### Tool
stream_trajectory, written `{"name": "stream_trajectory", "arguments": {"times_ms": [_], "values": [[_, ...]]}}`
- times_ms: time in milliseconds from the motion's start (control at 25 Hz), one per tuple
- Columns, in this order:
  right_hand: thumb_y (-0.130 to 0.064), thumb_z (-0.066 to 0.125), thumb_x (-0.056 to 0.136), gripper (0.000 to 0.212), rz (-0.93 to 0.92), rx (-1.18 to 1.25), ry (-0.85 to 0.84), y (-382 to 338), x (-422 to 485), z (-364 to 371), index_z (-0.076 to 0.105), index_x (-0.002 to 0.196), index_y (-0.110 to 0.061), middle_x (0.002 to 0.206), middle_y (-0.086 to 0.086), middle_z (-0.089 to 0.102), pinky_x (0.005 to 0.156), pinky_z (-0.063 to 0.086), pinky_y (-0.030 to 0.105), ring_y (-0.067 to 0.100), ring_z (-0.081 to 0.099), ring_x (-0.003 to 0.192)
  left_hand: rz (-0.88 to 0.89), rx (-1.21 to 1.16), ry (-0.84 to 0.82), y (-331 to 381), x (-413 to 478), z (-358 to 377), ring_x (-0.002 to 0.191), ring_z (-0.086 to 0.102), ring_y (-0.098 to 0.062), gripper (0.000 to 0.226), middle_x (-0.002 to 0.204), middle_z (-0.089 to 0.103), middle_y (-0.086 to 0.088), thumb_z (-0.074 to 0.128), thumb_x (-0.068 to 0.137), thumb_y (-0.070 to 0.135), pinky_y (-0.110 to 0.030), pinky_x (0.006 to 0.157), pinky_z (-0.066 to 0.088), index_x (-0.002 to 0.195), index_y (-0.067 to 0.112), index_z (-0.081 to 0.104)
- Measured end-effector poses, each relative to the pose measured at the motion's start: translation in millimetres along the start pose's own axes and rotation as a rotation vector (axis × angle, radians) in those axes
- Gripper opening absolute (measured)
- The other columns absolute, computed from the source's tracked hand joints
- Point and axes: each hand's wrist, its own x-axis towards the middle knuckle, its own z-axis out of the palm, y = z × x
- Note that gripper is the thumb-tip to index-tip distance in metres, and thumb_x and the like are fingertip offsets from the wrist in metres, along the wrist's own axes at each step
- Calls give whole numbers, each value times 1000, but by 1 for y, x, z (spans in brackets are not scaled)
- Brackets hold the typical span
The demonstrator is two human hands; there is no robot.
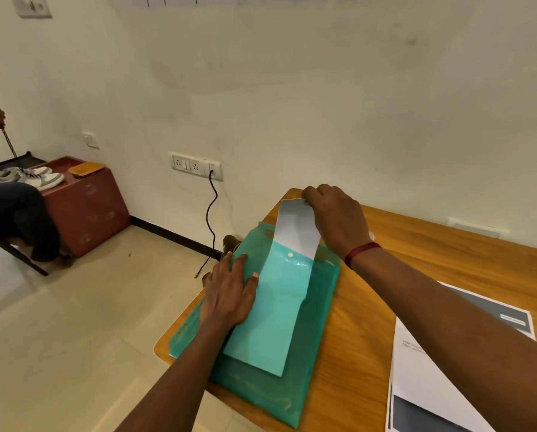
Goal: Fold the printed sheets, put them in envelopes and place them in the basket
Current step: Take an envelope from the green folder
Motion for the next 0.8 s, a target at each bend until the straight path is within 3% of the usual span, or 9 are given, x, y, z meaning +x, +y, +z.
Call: {"name": "stream_trajectory", "arguments": {"times_ms": [320, 480, 720, 800], "values": [[9, 69, 76, 34, -69, -29, 154, -3, 13, -54, 61, 103, -10, 78, 9, 57, 44, 37, 28, 25, 51, 64, 0, -71, -12, 2, -2, -6, 144, 25, -28, 66, 159, 25, -5, 27, 87, 62, -53, 117, 25, 147, 35, 31], [4, 62, 84, 23, -40, 9, 236, 0, 10, -77, 63, 101, -12, 78, 8, 60, 46, 46, 34, 25, 53, 66, 10, -181, 74, 7, -4, -17, 142, 29, -27, 70, 155, 34, -7, 30, 83, 60, -49, 117, 25, 145, 27, 41], [-13, 55, 94, 14, 90, 165, 348, 1, -2, -109, 67, 101, -12, 86, 8, 70, 62, 55, 40, 27, 64, 76, 154, -401, 185, 36, 15, -59, 138, 38, -23, 57, 152, 37, -5, 51, 92, 42, -49, 108, 40, 144, 22, 41], [-16, 59, 94, 13, 206, 319, 367, 2, -9, -120, 69, 101, -13, 91, 3, 72, 69, 54, 31, 18, 65, 79, 262, -463, 219, 59, 15, -72, 137, 37, -17, 65, 151, 39, -2, 56, 88, 46, -43, 109, 40, 146, 22, 37]]}}
